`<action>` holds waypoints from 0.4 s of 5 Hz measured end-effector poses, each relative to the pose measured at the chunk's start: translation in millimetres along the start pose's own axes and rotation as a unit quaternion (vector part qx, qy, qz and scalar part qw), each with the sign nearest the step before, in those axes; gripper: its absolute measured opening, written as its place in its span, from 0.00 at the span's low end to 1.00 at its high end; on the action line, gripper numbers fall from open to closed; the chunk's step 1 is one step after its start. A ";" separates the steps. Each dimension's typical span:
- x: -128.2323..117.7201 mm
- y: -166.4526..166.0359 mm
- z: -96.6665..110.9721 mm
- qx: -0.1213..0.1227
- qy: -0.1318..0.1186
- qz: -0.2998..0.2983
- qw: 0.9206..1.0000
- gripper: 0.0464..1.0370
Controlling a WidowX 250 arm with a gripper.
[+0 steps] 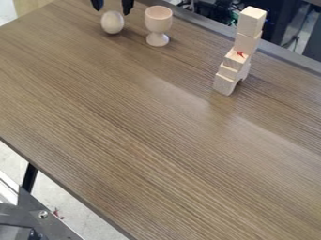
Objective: Put the ball into the cup
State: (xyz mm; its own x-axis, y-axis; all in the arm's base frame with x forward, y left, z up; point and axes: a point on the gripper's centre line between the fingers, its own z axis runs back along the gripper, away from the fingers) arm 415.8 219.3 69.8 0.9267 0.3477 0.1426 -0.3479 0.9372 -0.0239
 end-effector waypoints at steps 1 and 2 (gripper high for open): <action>-6.2 1.5 -10.8 0.005 0.010 0.003 1.000 0.96; -6.4 3.4 -15.1 0.011 0.005 0.007 1.000 0.93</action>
State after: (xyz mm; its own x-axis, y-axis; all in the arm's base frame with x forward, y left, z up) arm 410.9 220.6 53.9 0.9229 0.3617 0.1318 -0.3643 0.9313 -0.0050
